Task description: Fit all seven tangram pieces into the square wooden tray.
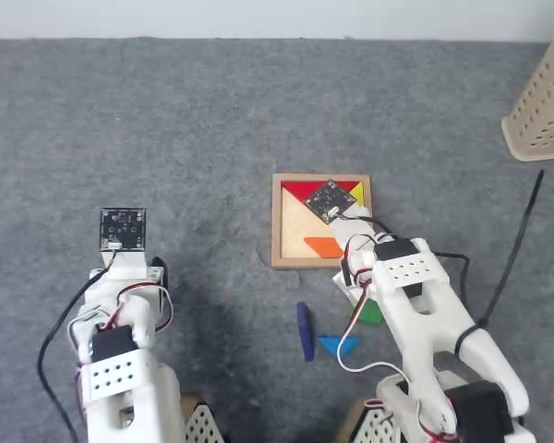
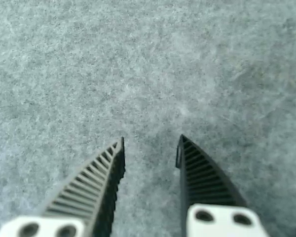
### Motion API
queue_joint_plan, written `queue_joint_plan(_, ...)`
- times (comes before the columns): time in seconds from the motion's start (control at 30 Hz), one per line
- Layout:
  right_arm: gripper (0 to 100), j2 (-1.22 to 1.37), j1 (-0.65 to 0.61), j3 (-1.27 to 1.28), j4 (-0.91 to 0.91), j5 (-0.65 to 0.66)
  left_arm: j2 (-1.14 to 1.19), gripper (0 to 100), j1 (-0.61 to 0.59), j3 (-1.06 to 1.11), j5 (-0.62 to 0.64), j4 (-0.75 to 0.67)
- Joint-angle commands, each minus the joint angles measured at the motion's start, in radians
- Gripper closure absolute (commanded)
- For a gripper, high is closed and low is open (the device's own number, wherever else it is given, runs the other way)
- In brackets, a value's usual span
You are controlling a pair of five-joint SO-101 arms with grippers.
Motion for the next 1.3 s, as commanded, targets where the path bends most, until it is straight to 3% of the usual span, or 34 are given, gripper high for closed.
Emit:
queue_joint_plan(0.0,86.2,-0.005,0.022,-0.011,-0.007,0.043,-0.02,83,-0.005,-0.004,-0.006,-0.026)
queue_joint_plan(0.2,79.0,0.048,0.024,-0.015,-0.007,0.054,-0.02,83,-0.005,-0.004,-0.006,-0.026)
queue_joint_plan(0.63,81.9,0.081,0.019,-0.011,-0.007,0.098,-0.02,83,-0.005,-0.004,-0.006,-0.026)
queue_joint_plan(0.83,88.6,0.068,0.018,-0.012,0.015,0.103,-0.02,83,-0.005,-0.004,-0.006,-0.026)
queue_joint_plan(1.17,88.4,0.068,-0.008,-0.012,0.024,0.101,-0.02,83,-0.005,-0.004,-0.006,-0.026)
queue_joint_plan(1.27,83.6,0.068,-0.008,-0.015,0.019,0.097,-0.02,83,-0.005,-0.004,-0.006,-0.026)
